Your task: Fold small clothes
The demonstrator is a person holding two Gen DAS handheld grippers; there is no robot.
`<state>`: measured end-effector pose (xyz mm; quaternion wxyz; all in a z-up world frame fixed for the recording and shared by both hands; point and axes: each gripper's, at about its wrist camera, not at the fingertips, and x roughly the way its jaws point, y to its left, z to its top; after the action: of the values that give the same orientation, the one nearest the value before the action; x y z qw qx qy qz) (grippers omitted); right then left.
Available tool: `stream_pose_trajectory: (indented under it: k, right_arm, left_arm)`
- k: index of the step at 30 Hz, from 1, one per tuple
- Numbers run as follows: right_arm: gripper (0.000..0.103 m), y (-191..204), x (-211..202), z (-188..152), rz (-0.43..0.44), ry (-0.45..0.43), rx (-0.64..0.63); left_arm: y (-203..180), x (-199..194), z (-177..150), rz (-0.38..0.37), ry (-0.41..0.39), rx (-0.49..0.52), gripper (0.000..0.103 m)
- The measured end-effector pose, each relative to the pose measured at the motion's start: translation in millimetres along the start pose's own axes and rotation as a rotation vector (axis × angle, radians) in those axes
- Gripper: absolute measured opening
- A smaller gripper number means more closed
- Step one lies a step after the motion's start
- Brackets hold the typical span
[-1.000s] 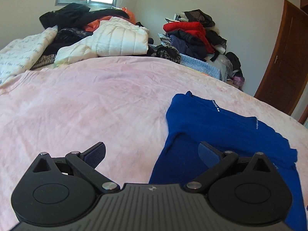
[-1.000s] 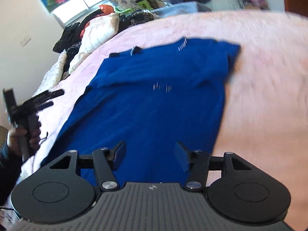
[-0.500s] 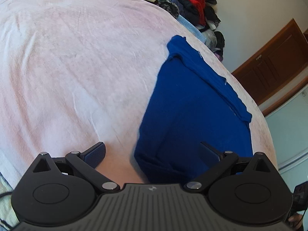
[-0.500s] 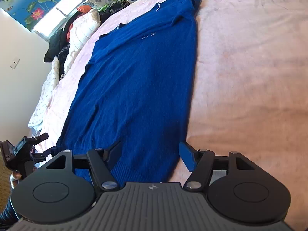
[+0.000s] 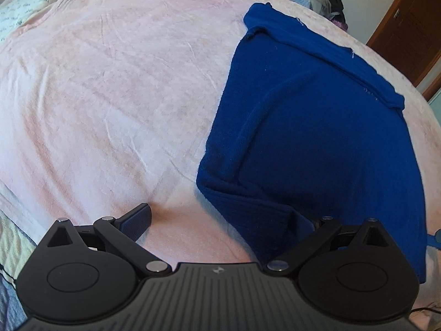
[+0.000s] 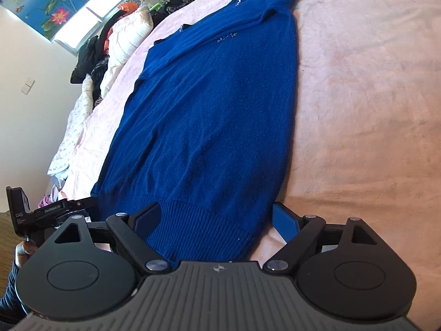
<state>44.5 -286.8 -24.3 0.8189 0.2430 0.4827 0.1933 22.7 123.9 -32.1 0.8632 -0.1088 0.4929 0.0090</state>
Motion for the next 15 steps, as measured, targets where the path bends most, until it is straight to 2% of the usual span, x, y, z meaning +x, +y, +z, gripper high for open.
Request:
stream_pose_trajectory:
  k: [4,15]
  right_arm:
    - [0.090,-1,0,-1,0.009,-0.005,0.001]
    - [0.090,3,0,-7,-0.001,-0.028,-0.035]
  left_arm:
    - [-18,3,-7,0.077,-0.012,0.074,0.103]
    - [-22,0,-14,0.105,-0.039,0.115,0.100]
